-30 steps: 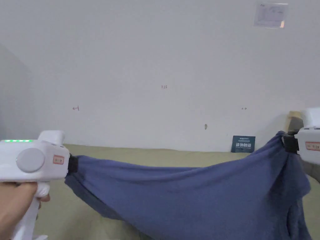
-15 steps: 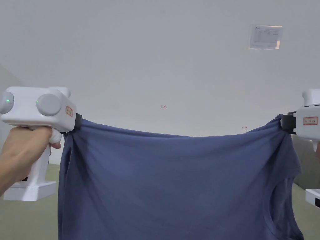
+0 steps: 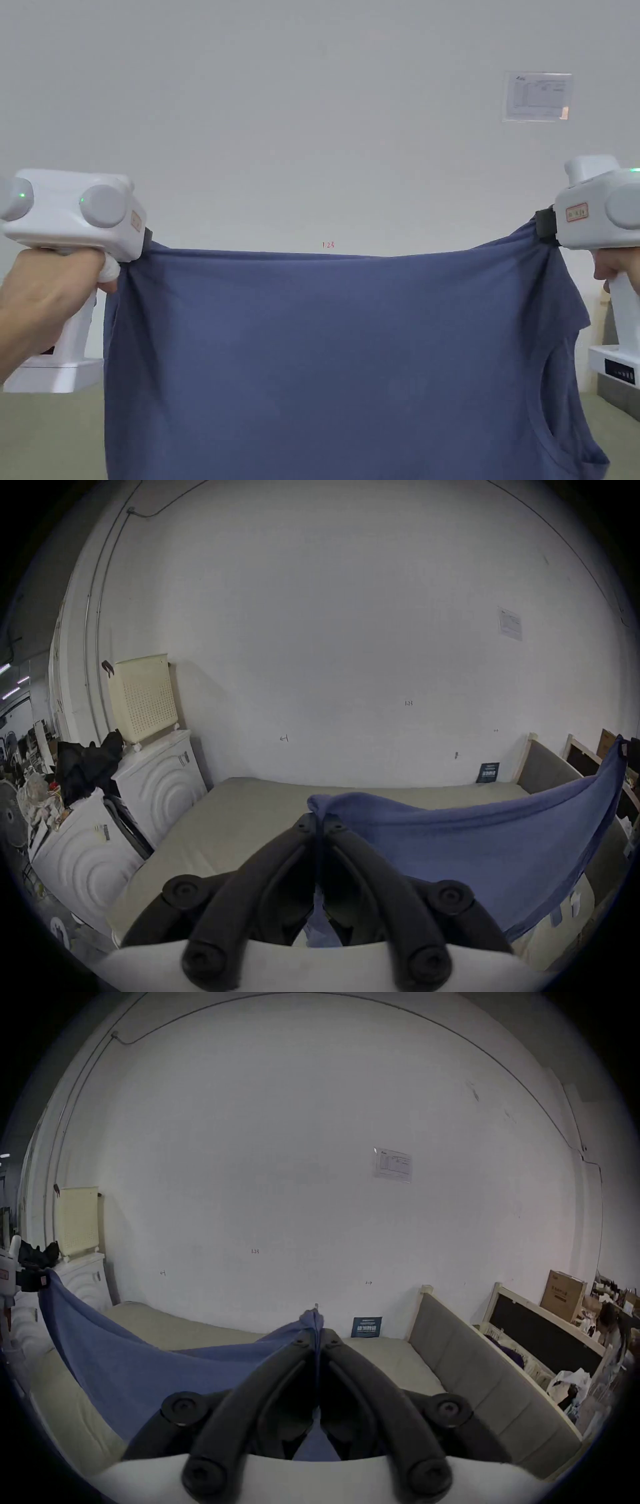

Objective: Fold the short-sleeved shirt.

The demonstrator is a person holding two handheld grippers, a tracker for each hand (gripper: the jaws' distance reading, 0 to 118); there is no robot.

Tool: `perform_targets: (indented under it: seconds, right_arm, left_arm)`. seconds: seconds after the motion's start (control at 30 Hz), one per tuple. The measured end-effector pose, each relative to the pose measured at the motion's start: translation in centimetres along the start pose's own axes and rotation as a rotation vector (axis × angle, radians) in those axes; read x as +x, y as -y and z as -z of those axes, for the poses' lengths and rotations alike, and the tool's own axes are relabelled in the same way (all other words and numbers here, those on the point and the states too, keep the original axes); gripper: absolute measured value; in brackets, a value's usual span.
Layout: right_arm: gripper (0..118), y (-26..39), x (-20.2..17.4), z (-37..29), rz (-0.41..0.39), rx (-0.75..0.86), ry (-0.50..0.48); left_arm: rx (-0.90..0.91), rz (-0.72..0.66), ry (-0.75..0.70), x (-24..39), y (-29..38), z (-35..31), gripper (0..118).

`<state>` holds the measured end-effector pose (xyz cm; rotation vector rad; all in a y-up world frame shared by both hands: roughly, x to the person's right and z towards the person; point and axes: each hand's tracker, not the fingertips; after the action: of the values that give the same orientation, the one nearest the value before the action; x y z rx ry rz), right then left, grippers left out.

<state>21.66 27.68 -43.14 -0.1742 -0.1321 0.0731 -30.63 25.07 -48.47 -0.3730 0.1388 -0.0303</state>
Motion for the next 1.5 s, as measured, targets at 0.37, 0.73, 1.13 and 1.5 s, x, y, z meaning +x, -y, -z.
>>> perform_targets:
  seconds: [0.37,0.73,1.13,1.5]
  right_arm:
    - [0,-2.1,-0.9,10.2,-0.011,0.009,0.027]
    - [0,4.4,-2.4,16.2,-0.056,-0.072,0.043]
    - [0,23.7,-1.5,9.1,-0.058,-0.321,-0.018]
    - [0,41.3,1.1,-9.2,0.120,-0.550,-0.095]
  left_arm:
    - [0.007,0.022,-0.069,3.5,-2.3,8.9,2]
    - [-0.070,0.039,-0.059,5.2,4.0,16.2,2]
    - [-0.294,0.122,0.041,5.4,21.9,14.8,2]
    - [-0.456,0.083,0.103,-0.1,39.3,1.1,2]
